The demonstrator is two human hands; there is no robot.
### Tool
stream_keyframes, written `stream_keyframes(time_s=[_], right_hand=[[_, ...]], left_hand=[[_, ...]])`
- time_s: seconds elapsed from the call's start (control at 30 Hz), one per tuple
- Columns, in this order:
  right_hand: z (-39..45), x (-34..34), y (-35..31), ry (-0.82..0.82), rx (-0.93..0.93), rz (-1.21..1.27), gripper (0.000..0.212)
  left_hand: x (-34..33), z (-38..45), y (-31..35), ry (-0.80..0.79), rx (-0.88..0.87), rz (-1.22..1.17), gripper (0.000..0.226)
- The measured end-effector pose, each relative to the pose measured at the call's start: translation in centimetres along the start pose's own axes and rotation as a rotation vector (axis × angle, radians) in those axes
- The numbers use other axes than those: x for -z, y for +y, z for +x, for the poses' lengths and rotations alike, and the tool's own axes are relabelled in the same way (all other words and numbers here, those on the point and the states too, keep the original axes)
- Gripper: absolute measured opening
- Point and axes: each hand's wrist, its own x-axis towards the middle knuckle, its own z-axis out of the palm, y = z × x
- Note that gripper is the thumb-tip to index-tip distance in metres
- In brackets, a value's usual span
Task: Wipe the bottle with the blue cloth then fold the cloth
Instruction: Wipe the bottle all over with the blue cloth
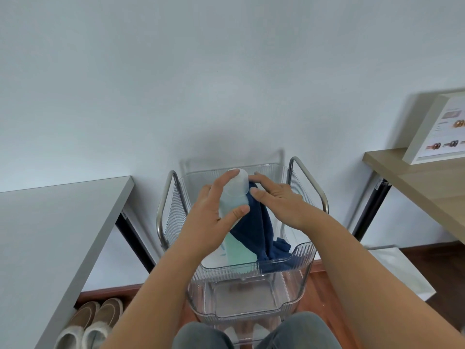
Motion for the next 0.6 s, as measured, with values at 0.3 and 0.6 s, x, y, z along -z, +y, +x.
stream_keyframes(time_s=[0.3,0.6], right_hand=[[0.7,0.4,-0.5,0.004,-0.009,-0.099,0.027],[0.5,-1.4,0.7,0.322,0.215,0.16,0.028]], left_hand=[[2.3,1.5,-0.9,-0.276,0.031,-0.241,0.058],[-0.8,-1.5,1.2,0.023,0.062,-0.052,0.064]])
